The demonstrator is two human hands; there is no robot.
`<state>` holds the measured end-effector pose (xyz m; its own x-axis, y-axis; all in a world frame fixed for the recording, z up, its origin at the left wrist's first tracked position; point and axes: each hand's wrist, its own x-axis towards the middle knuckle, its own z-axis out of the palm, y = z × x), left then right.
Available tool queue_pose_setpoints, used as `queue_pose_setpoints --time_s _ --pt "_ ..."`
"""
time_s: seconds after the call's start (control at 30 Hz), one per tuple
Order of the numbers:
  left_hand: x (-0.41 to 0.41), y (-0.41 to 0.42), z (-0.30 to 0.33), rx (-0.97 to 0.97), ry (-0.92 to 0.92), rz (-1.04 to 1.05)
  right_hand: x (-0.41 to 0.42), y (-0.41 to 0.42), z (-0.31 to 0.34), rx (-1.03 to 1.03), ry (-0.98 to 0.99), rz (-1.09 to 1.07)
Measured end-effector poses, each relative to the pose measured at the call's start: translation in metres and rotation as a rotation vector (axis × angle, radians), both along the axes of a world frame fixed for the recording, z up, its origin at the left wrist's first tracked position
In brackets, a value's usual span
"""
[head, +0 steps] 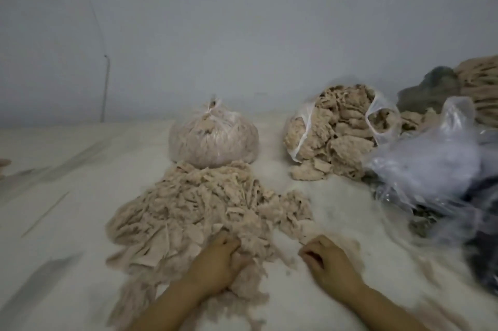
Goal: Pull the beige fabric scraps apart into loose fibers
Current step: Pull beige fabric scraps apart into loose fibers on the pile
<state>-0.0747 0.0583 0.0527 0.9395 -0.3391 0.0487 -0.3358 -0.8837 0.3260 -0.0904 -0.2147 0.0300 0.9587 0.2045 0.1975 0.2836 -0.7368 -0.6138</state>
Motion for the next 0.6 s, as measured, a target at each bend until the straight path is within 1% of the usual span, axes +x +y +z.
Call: queue_pose_setpoints --time_s 0.07,0.13,0.2,0.23,0.27,0.3,0.37,0.4,0.43,0.5,0.53,0.6 --pt "-0.013 -0.007 0.0 0.08 -0.067 0.034 -0.019 -0.004 -0.004 0.03 -0.024 -0.046" --pt "-0.018 -0.017 -0.003 0.109 -0.226 0.044 -0.03 -0.012 -0.001 0.122 -0.041 -0.094" --pt "-0.025 -0.035 0.001 0.013 -0.333 -0.036 -0.03 -0.023 0.007 0.216 -0.133 -0.164" --pt "-0.026 -0.047 -0.001 -0.043 -0.35 -0.108 -0.027 -0.027 0.011 0.202 -0.158 -0.2" --pt "-0.027 -0.061 -0.002 -0.074 -0.332 -0.167 -0.023 -0.031 0.015 0.122 -0.11 -0.23" --pt "-0.028 -0.076 -0.003 -0.1 -0.298 -0.203 -0.017 -0.034 0.019 -0.009 -0.006 -0.265" --pt "-0.025 -0.105 -0.007 -0.135 -0.258 -0.182 -0.005 -0.041 0.022 -0.291 0.206 -0.319" --pt "-0.022 -0.117 -0.012 -0.131 -0.241 -0.147 -0.001 -0.042 0.023 -0.34 0.243 -0.311" --pt "-0.021 -0.128 -0.015 -0.121 -0.203 -0.119 0.004 -0.043 0.024 -0.3 0.237 -0.277" --pt "-0.017 -0.141 -0.02 -0.147 -0.091 -0.107 0.009 -0.042 0.022 -0.042 0.197 -0.147" --pt "-0.015 -0.145 -0.02 -0.208 -0.048 -0.117 0.01 -0.041 0.024 0.088 0.183 -0.09" --pt "-0.012 -0.148 -0.017 -0.393 -0.036 -0.093 0.012 -0.04 0.029 0.281 0.161 -0.032"
